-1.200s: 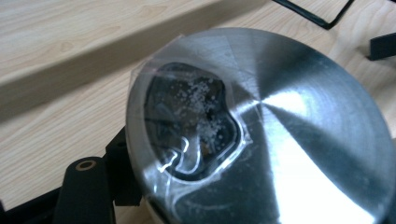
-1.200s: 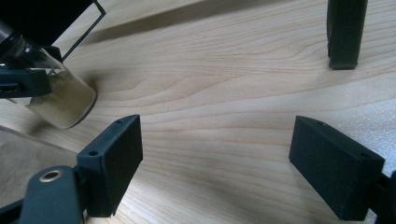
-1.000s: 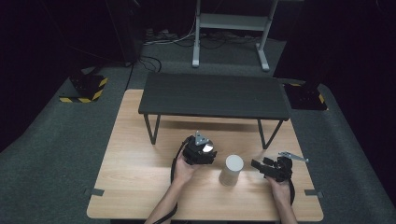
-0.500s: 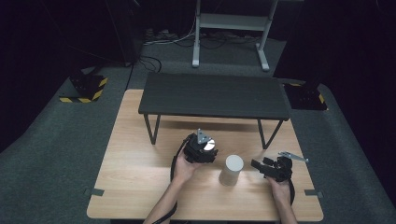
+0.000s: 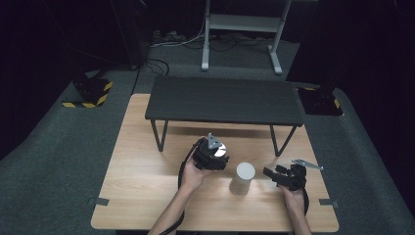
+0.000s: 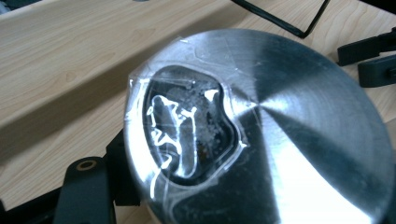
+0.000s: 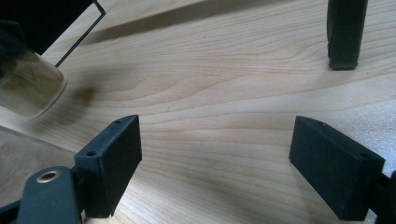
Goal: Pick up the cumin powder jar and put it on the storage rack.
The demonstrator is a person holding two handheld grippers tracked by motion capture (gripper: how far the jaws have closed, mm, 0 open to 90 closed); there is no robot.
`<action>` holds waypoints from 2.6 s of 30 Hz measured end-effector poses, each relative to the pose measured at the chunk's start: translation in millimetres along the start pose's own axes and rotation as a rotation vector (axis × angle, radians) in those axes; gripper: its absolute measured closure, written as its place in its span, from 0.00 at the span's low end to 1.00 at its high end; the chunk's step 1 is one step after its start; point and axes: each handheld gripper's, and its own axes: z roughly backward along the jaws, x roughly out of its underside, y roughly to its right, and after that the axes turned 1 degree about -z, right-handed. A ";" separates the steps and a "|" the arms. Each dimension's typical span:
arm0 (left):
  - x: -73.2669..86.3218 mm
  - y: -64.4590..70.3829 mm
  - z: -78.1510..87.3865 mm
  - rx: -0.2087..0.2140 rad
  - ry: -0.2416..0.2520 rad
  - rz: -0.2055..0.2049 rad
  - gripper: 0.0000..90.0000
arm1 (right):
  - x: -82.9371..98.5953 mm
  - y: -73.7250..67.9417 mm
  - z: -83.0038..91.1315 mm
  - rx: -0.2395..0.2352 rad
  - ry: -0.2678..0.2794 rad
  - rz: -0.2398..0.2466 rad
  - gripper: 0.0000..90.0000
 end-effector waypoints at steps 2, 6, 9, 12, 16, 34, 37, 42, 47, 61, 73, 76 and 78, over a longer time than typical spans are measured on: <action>-9.6 -5.1 5.6 0.008 -0.045 -0.060 0.34 | 0.0 -0.1 0.0 0.000 0.000 0.000 0.18; -7.8 0.2 7.0 0.009 -0.012 -0.021 0.34 | -0.1 -0.1 0.0 0.000 -0.001 0.000 0.18; -11.2 1.0 9.7 0.017 -0.013 -0.027 0.34 | -0.1 0.0 0.0 0.000 0.000 0.000 0.18; -15.7 0.6 13.1 0.028 -0.015 -0.034 0.34 | -0.1 0.2 0.1 -0.001 -0.001 0.000 0.18; -24.1 1.0 19.0 0.040 -0.023 -0.049 0.34 | -0.1 0.4 0.1 -0.002 -0.001 -0.001 0.18; -64.1 -5.4 51.3 0.083 -0.019 -0.125 0.34 | -0.3 1.1 -0.1 -0.005 -0.002 0.000 0.18; -71.6 -4.1 55.8 0.081 -0.018 -0.140 0.34 | -0.3 1.1 -0.1 -0.006 -0.002 0.000 0.18; -80.9 -5.3 61.7 0.083 -0.014 -0.149 0.34 | -0.3 1.1 -0.1 -0.006 -0.002 -0.001 0.18; -92.6 -9.6 68.9 0.099 -0.008 -0.148 0.34 | -0.3 1.6 0.0 -0.007 -0.001 -0.001 0.18; -126.9 -14.6 88.5 0.082 0.030 -0.164 0.34 | 0.0 2.3 0.0 -0.009 0.001 -0.002 0.18; -145.2 -22.5 85.9 0.059 0.036 -0.149 0.34 | 0.2 2.4 0.2 -0.009 0.002 -0.001 0.18; -145.9 -22.6 84.4 0.044 0.055 -0.124 0.34 | 0.3 2.4 0.2 -0.009 0.002 -0.001 0.18; -149.7 -24.7 84.3 0.033 0.060 -0.116 0.35 | 0.6 2.3 0.4 -0.010 0.003 -0.004 0.18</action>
